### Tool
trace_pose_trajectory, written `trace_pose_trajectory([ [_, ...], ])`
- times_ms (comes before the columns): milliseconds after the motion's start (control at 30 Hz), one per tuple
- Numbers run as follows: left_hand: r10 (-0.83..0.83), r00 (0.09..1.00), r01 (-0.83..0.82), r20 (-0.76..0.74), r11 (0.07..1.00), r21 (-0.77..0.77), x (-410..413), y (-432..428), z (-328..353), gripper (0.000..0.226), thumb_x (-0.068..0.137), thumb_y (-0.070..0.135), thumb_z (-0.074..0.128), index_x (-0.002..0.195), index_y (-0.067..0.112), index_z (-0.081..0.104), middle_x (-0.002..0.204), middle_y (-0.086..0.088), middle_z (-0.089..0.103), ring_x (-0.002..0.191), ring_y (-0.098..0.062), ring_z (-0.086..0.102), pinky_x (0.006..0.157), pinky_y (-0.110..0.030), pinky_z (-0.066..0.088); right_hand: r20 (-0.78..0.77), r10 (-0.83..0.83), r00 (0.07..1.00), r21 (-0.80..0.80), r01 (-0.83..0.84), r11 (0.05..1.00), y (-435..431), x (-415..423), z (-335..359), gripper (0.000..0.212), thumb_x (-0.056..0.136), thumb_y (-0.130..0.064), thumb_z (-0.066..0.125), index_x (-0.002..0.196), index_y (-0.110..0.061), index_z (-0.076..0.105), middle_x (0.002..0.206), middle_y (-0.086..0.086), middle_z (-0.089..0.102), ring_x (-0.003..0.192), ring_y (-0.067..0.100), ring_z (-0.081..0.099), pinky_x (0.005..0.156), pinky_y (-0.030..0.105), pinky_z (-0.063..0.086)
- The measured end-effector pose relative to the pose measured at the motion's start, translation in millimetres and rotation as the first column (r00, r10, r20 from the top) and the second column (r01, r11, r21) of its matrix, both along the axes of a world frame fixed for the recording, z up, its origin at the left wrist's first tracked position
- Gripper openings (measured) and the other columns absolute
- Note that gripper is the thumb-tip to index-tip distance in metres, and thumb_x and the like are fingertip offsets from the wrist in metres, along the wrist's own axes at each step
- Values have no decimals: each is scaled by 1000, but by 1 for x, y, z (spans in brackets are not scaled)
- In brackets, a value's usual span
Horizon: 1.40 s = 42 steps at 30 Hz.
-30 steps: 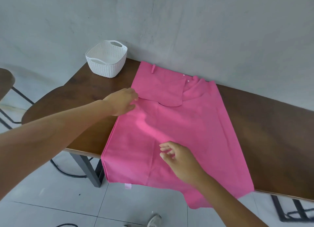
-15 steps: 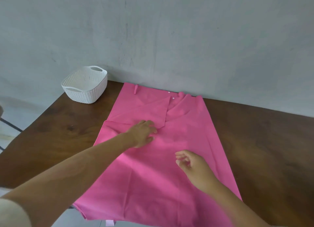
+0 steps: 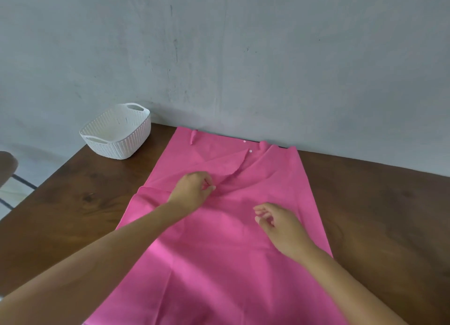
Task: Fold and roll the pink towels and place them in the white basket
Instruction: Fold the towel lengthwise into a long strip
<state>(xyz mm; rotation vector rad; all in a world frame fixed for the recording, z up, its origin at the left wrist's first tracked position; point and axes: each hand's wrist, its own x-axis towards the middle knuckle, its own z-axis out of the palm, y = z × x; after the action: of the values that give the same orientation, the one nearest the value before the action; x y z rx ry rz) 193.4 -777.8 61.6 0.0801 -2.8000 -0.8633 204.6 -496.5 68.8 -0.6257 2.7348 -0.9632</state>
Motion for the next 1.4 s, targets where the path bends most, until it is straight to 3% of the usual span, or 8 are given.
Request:
trace_pose_trajectory([
  [167, 222, 975, -221, 16, 955, 197, -17, -28, 18, 19, 78, 18, 85, 73, 21, 67, 69, 9, 66, 65, -7, 61, 56, -17, 39, -22, 37, 999, -26, -37, 999, -25, -38, 2, 25, 100, -26, 58, 124, -26, 64, 113, -17, 65, 103, -4, 59, 93, 18, 47],
  [433, 297, 936, -345, 189, 882, 320, -56, -82, 31, 40, 75, 17, 89, 103, 18, 61, 76, 4, 61, 71, -11, 56, 53, -13, 36, -70, 97, 993, -31, -100, 995, -97, -95, 9, 23, 98, -19, 61, 119, -20, 67, 110, -9, 69, 98, 5, 63, 94, 31, 51],
  [633, 314, 896, -429, 315, 793, 432, -87, -115, 18, 34, 72, 15, 92, 97, 12, 71, 81, 3, 64, 78, -12, 59, 62, -17, 42, -126, 92, 988, -48, -99, 994, -168, -145, 20, 20, 96, -14, 59, 113, -15, 69, 108, -2, 71, 96, 14, 65, 92, 37, 53],
  [767, 326, 869, -485, 371, 707, 514, -104, -133, 3, 34, 71, 7, 91, 99, 10, 72, 83, 3, 64, 75, -9, 58, 64, -18, 44, -135, 104, 985, 7, -104, 995, -205, -179, 20, 25, 93, -26, 62, 117, -24, 68, 118, -3, 69, 114, 19, 60, 101, 41, 48],
  [967, 340, 797, -598, 499, 559, 575, -133, -157, -18, 33, 61, 7, 96, 85, 15, 75, 102, -7, 72, 97, -25, 70, 93, -40, 58, 77, 132, 988, 42, -136, 990, -257, -220, 11, 33, 103, -39, 51, 125, -22, 67, 131, -2, 66, 126, 23, 55, 111, 40, 39],
  [1100, 300, 791, -591, 533, 598, 541, -151, -165, -31, 32, 68, 9, 93, 94, 11, 75, 100, -3, 69, 90, -18, 65, 86, -31, 55, 238, 105, 966, 16, -112, 994, -276, -234, -1, 51, 105, -50, 40, 140, -17, 58, 143, 2, 59, 133, 20, 52, 113, 37, 39],
  [1300, 308, 814, -560, 493, 643, 522, -172, -170, -37, 19, 75, 12, 89, 89, 11, 76, 90, -1, 70, 87, -16, 67, 76, -27, 52, 132, 102, 986, -66, -94, 993, -280, -243, -19, 42, 103, -42, 52, 122, -8, 68, 121, 5, 70, 114, 21, 63, 103, 41, 48],
  [1400, 345, 831, -545, 436, 661, 516, -180, -172, -32, 17, 77, 17, 88, 86, 14, 74, 87, 2, 69, 79, -10, 62, 64, -23, 46, 92, 60, 994, -153, -45, 987, -277, -244, -16, 40, 102, -41, 53, 125, -11, 67, 125, 3, 68, 117, 15, 61, 105, 35, 46],
])
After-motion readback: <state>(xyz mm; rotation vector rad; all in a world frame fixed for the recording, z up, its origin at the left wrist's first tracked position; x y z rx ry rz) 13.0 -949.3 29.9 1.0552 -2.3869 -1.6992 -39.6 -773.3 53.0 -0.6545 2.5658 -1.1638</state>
